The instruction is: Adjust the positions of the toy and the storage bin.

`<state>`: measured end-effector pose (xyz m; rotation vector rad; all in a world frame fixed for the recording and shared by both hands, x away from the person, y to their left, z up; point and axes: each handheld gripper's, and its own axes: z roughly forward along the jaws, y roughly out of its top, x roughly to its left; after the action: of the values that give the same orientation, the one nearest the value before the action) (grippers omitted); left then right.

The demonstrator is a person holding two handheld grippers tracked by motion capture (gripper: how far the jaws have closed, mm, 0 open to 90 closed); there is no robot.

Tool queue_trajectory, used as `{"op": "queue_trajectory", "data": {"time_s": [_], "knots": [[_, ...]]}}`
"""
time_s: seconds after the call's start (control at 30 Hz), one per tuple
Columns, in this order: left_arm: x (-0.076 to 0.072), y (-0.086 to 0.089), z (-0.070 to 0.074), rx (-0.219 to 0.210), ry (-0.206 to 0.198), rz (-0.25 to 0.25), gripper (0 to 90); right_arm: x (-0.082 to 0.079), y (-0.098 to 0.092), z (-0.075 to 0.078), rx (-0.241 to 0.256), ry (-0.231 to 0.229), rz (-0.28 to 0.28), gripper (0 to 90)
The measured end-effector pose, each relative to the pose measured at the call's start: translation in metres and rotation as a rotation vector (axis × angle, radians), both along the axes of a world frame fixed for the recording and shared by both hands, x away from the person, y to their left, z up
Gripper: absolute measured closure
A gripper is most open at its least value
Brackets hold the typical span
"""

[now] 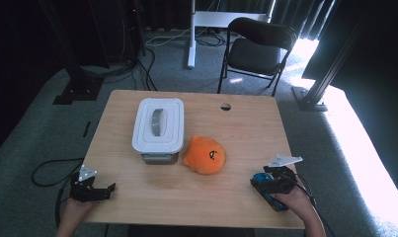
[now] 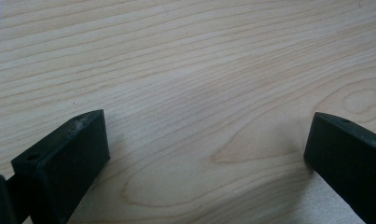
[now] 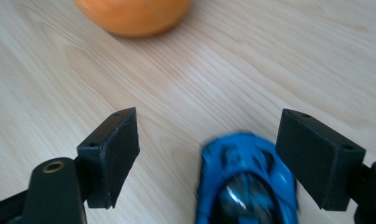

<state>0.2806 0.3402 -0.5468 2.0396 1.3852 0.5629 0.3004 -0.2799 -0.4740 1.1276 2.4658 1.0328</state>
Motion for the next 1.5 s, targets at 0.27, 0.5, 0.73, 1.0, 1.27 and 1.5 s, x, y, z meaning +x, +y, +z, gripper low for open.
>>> {"op": "queue_trajectory", "data": {"time_s": [0.27, 0.5, 0.73, 1.0, 1.27, 1.5], "knots": [[0.0, 0.0, 0.0, 0.0, 0.0, 0.0, 0.2, 0.013, 0.032, 0.014, 0.018, -0.04, 0.064, 20.6], [0.0, 0.0, 0.0, 0.0, 0.0, 0.0, 0.2, 0.024, 0.058, 0.017, 0.006, -0.039, 0.121, 20.6], [0.0, 0.0, 0.0, 0.0, 0.0, 0.0, 0.2, 0.036, 0.08, 0.018, 0.015, -0.038, 0.154, 20.7], [0.0, 0.0, 0.0, -0.001, 0.0, 0.0, 0.2, 0.05, 0.102, 0.026, 0.014, -0.064, 0.195, 20.7], [0.0, 0.0, 0.0, -0.001, 0.0, -0.001, 0.2, 0.059, 0.117, 0.03, -0.006, -0.07, 0.215, 20.6], [0.0, 0.0, 0.0, 0.0, 0.0, -0.002, 0.2, 0.067, 0.129, 0.023, -0.03, -0.047, 0.228, 20.5]]}}
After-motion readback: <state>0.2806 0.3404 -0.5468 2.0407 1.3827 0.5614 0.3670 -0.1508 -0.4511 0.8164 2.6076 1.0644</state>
